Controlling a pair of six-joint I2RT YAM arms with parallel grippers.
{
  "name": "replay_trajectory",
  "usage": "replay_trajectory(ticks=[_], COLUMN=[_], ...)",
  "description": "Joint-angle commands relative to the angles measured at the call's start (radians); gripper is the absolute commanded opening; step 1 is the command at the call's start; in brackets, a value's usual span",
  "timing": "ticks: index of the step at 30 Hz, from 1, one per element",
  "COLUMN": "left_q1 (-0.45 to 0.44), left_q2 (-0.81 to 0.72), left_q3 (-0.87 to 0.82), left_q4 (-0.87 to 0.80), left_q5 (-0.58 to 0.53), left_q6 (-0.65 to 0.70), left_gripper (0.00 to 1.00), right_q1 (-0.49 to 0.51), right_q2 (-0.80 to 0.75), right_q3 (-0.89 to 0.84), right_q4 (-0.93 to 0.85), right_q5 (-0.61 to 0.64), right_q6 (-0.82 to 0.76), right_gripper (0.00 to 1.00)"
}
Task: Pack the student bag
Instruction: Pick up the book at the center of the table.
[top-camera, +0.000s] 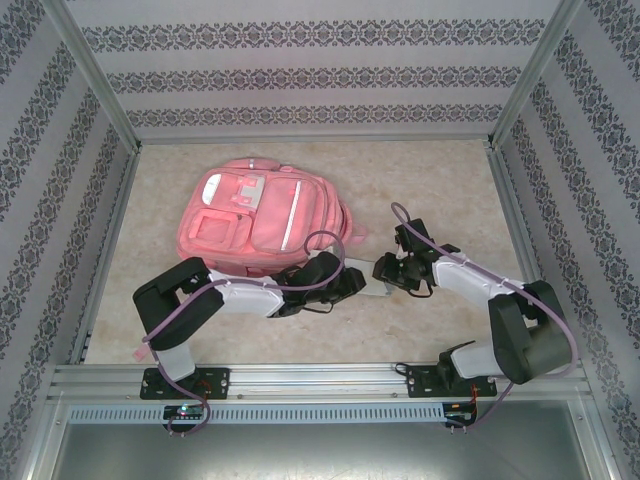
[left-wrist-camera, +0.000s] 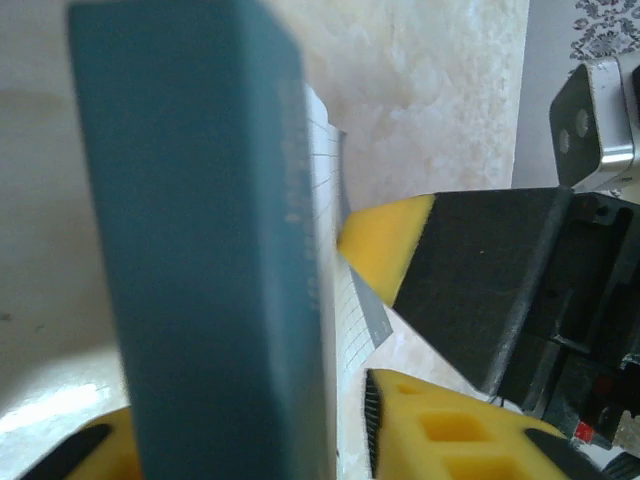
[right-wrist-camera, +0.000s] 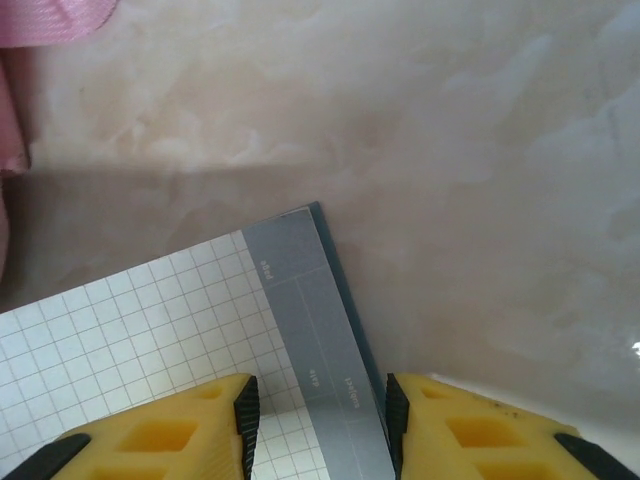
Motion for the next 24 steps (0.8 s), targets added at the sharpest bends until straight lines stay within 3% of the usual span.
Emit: replay_trajectory(ticks=[1, 4, 9, 12, 16, 24], left_q1=[-0.002, 0.01, 0.048, 0.081, 0.152, 0.265], left_q2=[0.016, -0.004, -0.095, -0.158, -0.212, -0.235], left_q3=[0.042, 0.028, 0.033, 0.044, 0.062, 0.118], left_q4=[0.048, 0.042, -0.045, -0.094, -0.097, -0.071], left_q5=[0.028, 0.027, 0.049, 0.087, 0.214, 0.428], left_q6=[0.024, 0.008, 0.062, 0.102, 0.135, 0.147], left_gripper=[0.21, 0.07, 0.0, 0.0, 0.0, 0.0], right_q1=[0.006, -0.016, -0.086, -0.138, -0.203, -0.222], right_q2=[-0.031, -0.062, -0.168, -0.222, -0.246, -0.2], right_q3=[-0.013, -0.011, -0.021, -0.021, -0.027, 0.012], right_q4=[-0.036, -0.061, -0.061, -0.042, 0.074, 0.35], right_q5=[-0.057, -0.06, -0.106, -0.179, -0.38, -0.609], right_q6=[0.013, 0.003, -0.011, -0.005, 0.063, 0.247], right_gripper=[0.41, 0.46, 0.6, 0.65, 0.66, 0.72])
